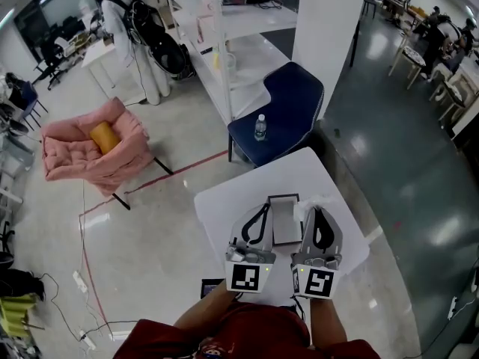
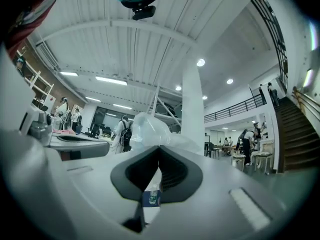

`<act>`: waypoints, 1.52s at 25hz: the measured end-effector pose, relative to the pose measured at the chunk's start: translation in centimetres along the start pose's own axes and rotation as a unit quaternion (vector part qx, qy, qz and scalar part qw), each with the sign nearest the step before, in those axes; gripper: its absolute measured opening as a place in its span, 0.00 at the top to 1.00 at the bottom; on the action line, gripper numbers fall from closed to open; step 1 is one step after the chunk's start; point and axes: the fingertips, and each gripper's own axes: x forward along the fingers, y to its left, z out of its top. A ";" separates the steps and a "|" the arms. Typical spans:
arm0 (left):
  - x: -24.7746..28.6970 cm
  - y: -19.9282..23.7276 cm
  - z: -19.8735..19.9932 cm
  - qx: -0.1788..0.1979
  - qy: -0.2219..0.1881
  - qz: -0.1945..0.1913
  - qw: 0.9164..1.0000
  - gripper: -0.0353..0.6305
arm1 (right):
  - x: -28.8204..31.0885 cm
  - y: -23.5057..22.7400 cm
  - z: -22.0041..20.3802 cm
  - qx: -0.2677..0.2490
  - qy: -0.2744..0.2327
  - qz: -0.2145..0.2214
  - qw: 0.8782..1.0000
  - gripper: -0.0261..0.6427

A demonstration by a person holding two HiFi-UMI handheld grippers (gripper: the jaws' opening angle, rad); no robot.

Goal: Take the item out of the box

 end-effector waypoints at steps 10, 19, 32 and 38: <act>-0.2 0.1 0.9 -0.008 -0.009 0.003 1.000 0.94 | -0.1 0.0 0.4 0.006 -0.022 -0.015 1.000 0.96; 0.0 0.4 0.7 -0.014 -0.007 0.009 1.000 0.94 | 0.6 -0.2 0.2 0.017 -0.017 -0.026 0.999 0.96; 0.1 0.3 0.7 -0.006 -0.003 0.004 1.000 0.94 | 0.8 -0.2 -0.4 0.009 -0.004 -0.022 1.000 0.96; -0.2 0.1 0.9 -0.004 -0.002 -0.002 1.000 0.94 | 0.2 -0.4 -1.0 0.002 0.008 -0.024 1.000 0.96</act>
